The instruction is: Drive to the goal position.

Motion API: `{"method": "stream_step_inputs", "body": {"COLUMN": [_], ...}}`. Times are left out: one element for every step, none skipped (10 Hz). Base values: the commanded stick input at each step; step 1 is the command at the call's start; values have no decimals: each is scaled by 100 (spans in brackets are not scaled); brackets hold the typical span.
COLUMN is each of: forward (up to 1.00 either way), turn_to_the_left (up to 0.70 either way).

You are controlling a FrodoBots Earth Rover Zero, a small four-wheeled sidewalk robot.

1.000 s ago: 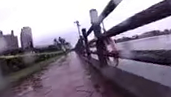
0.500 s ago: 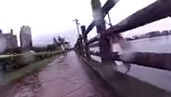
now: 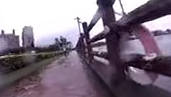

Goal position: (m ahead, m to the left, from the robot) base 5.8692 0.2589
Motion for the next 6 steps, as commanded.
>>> {"method": "stream_step_inputs", "body": {"forward": [0, 0, 0, 0, 0, 0], "turn_to_the_left": [100, 100, 100, 100, 100, 100]}}
